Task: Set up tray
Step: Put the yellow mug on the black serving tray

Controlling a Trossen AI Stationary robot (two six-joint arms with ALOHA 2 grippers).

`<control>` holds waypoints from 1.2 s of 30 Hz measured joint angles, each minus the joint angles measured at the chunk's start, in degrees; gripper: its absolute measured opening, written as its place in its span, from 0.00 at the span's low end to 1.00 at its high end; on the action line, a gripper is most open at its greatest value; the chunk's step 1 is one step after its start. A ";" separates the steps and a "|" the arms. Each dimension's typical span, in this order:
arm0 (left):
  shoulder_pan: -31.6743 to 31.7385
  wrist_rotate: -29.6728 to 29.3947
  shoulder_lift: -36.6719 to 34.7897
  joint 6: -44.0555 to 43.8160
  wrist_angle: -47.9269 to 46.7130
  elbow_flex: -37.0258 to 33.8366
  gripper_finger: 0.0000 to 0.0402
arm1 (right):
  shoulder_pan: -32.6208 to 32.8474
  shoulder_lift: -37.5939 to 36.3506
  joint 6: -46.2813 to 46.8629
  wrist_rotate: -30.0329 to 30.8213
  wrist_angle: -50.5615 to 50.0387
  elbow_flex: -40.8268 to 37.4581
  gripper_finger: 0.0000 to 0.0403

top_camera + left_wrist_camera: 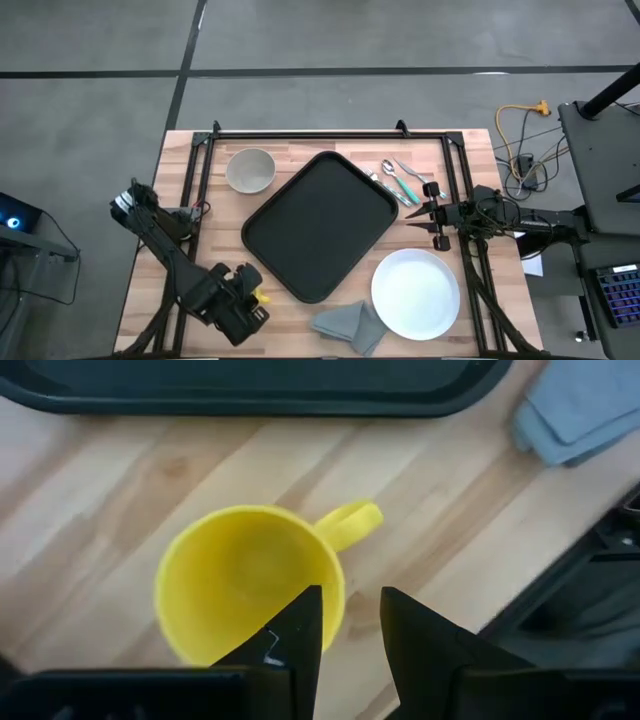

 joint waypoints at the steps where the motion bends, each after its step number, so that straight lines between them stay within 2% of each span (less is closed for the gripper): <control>1: 0.00 0.05 -0.47 0.00 1.34 -1.14 0.22 | 0.00 0.00 -0.02 0.00 -0.02 -0.02 0.17; 10: 0.15 1.61 -2.24 -1.51 8.18 -7.69 0.22 | 0.02 0.00 0.00 0.00 -0.02 -0.02 0.17; 36: 0.76 2.05 -2.33 -1.44 12.74 -12.46 0.22 | 0.00 0.00 0.00 0.02 -0.02 -0.02 0.17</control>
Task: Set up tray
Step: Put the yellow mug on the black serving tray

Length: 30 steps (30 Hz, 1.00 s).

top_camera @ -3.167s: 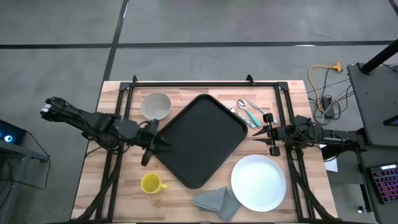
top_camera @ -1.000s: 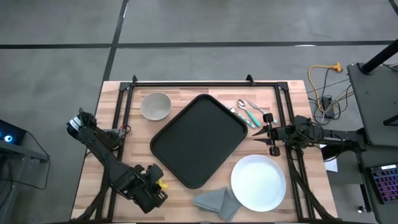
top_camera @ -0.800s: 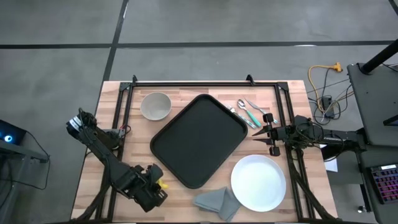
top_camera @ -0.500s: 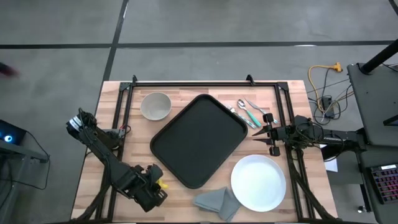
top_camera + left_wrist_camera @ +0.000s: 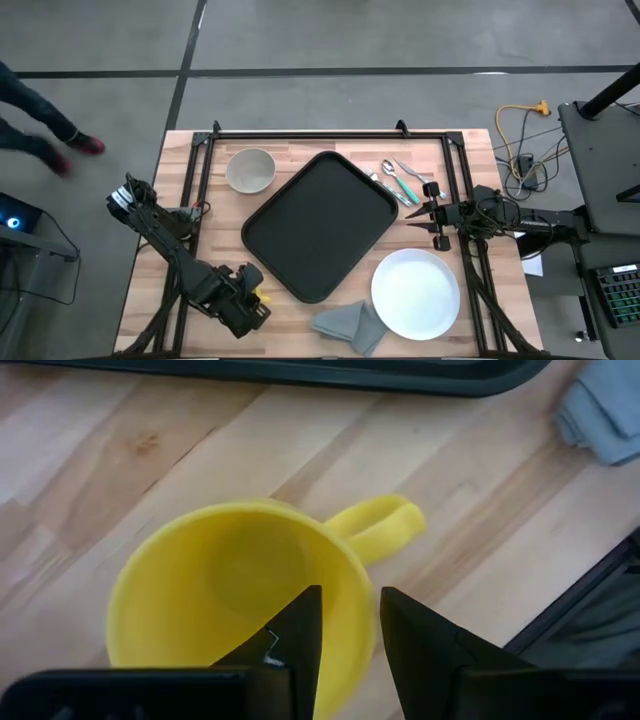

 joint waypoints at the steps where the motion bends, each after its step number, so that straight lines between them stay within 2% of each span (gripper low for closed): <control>1: 0.01 0.00 0.00 0.00 0.39 -0.29 0.22 | 0.00 0.00 0.00 0.00 0.02 0.00 0.17; 12: 0.05 1.77 0.00 0.09 8.03 -6.19 0.22 | 0.00 0.00 0.00 -0.02 0.00 0.00 0.17; 30: 0.05 1.73 -0.02 0.15 8.27 -9.38 0.22 | 0.00 -0.02 -0.01 0.00 0.01 0.01 0.17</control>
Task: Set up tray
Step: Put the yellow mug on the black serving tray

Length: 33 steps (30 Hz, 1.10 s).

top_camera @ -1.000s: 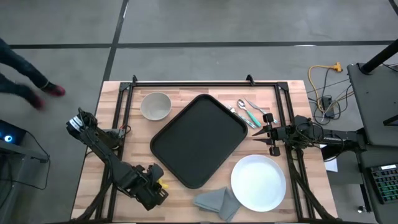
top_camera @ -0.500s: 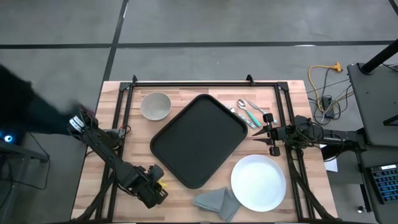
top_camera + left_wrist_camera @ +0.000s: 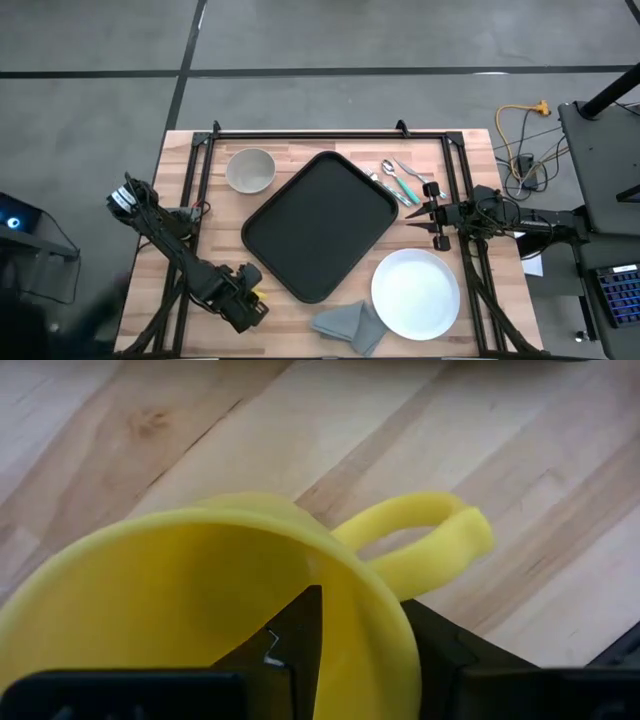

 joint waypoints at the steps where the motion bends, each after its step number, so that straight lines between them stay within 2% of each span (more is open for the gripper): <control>1: 0.00 0.00 -0.02 0.00 -0.02 0.00 0.22 | 0.00 0.02 0.01 -0.02 0.01 -0.01 0.17; 6: 0.00 0.21 -0.03 1.84 0.10 -0.85 0.22 | 0.00 0.02 0.01 0.00 0.00 -0.01 0.17; 9: 0.00 3.06 -0.04 6.38 1.15 -1.09 0.20 | 0.00 0.00 0.01 0.00 -0.01 -0.01 0.17; 15: -0.04 4.71 -0.05 8.38 0.98 -1.24 0.03 | 0.00 0.02 0.00 -0.01 0.01 0.00 0.17; 23: 0.00 5.33 -1.11 9.98 -0.04 0.35 0.01 | 0.00 0.00 0.01 0.00 0.01 -0.01 0.17; 29: 1.28 5.35 -3.24 11.08 -9.04 2.85 0.00 | 0.00 0.00 0.01 -0.02 0.01 0.01 0.17; 33: 3.64 5.45 -5.01 16.15 -12.07 3.59 0.00 | 0.00 0.01 0.01 0.00 0.01 -0.01 0.17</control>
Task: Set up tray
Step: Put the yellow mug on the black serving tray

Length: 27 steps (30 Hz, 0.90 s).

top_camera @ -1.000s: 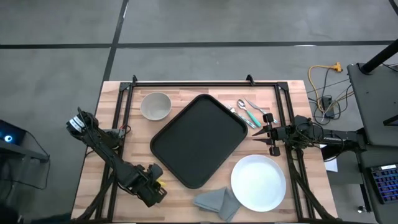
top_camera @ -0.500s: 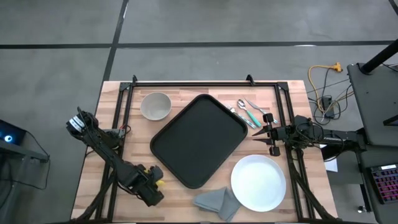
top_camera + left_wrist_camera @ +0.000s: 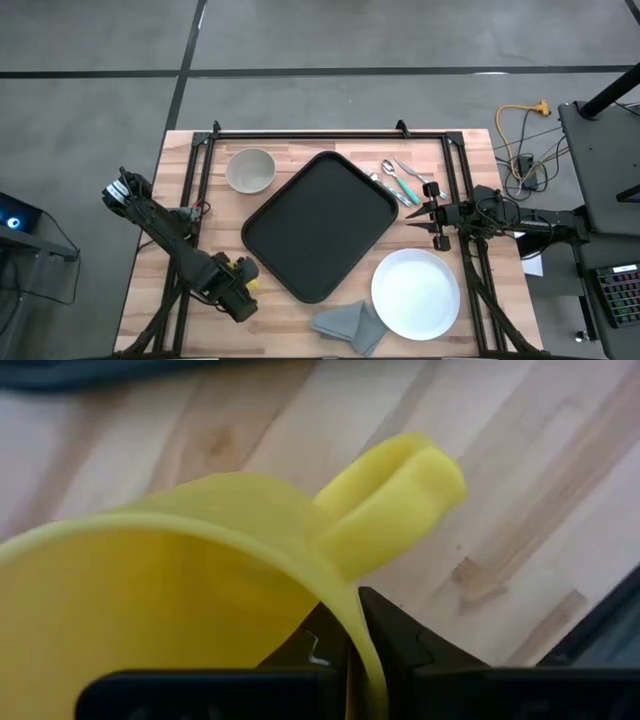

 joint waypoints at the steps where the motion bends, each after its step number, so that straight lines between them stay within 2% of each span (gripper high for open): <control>1: 0.96 -0.01 -0.31 1.57 -0.13 0.02 0.00 | 0.00 -0.01 0.00 -0.02 -0.02 0.00 0.17; 17: 23.10 0.04 -1.08 29.17 -2.96 -1.04 0.00 | 0.00 0.01 -0.02 -0.02 0.00 0.00 0.17; 23: 29.08 0.06 -1.06 35.35 -2.74 -2.84 0.00 | 0.00 0.01 -0.02 0.00 -0.02 0.00 0.17; 27: 31.29 0.64 -1.04 37.39 1.00 -5.17 0.00 | 0.00 0.01 0.00 -0.02 -0.02 0.00 0.17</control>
